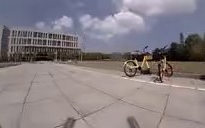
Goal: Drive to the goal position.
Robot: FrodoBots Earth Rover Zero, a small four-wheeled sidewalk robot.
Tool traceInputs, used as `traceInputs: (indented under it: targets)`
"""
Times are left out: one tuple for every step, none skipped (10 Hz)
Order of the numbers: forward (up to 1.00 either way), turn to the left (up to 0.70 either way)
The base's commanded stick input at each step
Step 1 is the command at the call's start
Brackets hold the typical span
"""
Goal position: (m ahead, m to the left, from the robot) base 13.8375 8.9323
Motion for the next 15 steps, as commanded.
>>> traceInputs:
  targets:
    - [0.7, 0.35]
    - [0.7, 0.11]
    - [0.7, 0.0]
    - [0.7, 0.0]
    - [0.7, 0.0]
    - [0.7, 0.0]
    - [0.7, 0.0]
    - [0.7, 0.0]
    - [0.7, 0.0]
    - [0.7, 0.0]
    - [0.7, 0.0]
    - [0.7, 0.0]
    - [0.7, 0.0]
    - [0.7, 0.0]
    - [0.7, 0.0]
